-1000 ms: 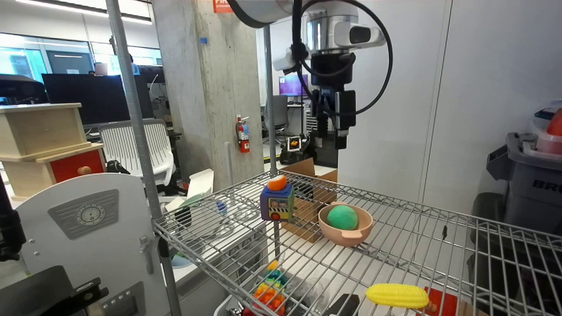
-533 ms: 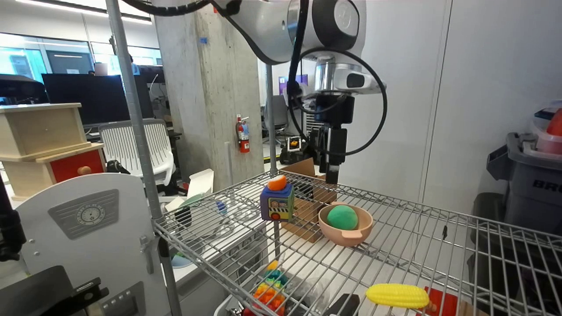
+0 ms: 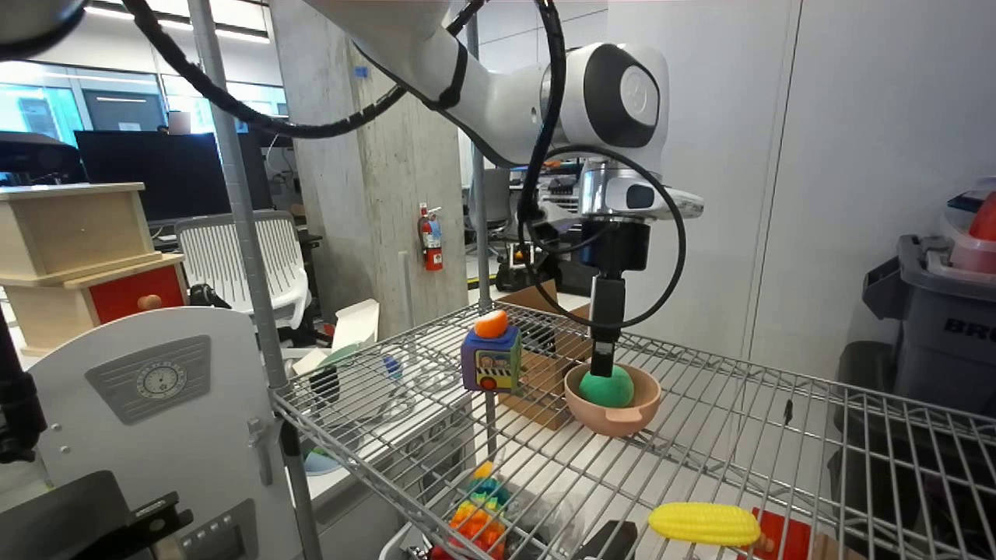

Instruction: Pick the green object in the bowl and put it on the shelf

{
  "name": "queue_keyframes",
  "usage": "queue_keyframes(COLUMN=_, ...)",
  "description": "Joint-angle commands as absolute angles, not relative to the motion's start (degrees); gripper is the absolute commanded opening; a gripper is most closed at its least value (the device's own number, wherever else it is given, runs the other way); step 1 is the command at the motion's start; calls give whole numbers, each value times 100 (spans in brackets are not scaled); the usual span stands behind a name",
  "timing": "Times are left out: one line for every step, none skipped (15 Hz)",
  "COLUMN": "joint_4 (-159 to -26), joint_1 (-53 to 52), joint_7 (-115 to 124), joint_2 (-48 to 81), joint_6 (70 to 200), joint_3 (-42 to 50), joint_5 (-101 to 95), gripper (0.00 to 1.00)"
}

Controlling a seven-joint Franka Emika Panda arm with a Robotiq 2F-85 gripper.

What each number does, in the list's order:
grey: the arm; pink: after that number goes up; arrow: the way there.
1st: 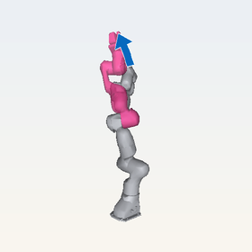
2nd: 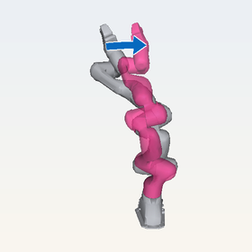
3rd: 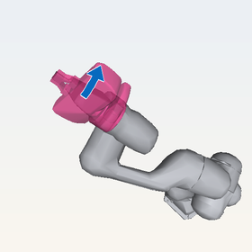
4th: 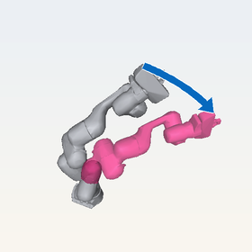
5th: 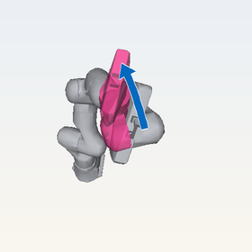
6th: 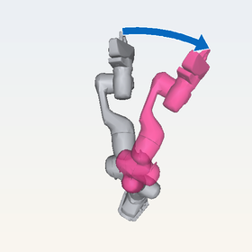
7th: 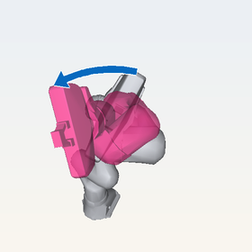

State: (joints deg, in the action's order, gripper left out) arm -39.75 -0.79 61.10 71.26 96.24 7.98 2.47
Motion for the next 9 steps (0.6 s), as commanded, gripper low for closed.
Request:
queue_keyframes(joint_4=-2994, joint_1=-18, joint_7=6314, joint_2=7702, joint_6=9386, joint_3=704, joint_5=230, gripper=100)
queue_keyframes(joint_4=-2853, joint_1=-27, joint_7=6336, joint_2=7812, joint_6=9415, joint_3=702, joint_5=213, gripper=100)
queue_keyframes(joint_4=-2733, joint_1=-24, joint_7=6364, joint_2=7901, joint_6=9418, joint_3=689, joint_5=211, gripper=100)
queue_keyframes(joint_4=-2642, joint_1=-7, joint_7=6408, joint_2=7972, joint_6=9419, joint_3=668, joint_5=232, gripper=100)
queue_keyframes(joint_4=-2751, joint_1=-44, joint_7=6429, joint_2=7930, joint_6=9503, joint_3=737, joint_5=304, gripper=100)
queue_keyframes(joint_4=-2738, joint_1=-48, joint_7=6476, joint_2=7965, joint_6=9518, joint_3=733, joint_5=310, gripper=100)
queue_keyframes(joint_4=-2726, joint_1=-49, joint_7=6501, joint_2=7986, joint_6=9538, joint_3=734, joint_5=308, gripper=100)
queue_keyframes(joint_4=-2707, joint_1=-65, joint_7=6520, joint_2=8014, joint_6=9603, joint_3=764, joint_5=272, gripper=100)
queue_keyframes(joint_4=-2695, joint_1=-77, joint_7=6536, joint_2=8035, joint_6=9652, joint_3=779, joint_5=251, gripper=100)
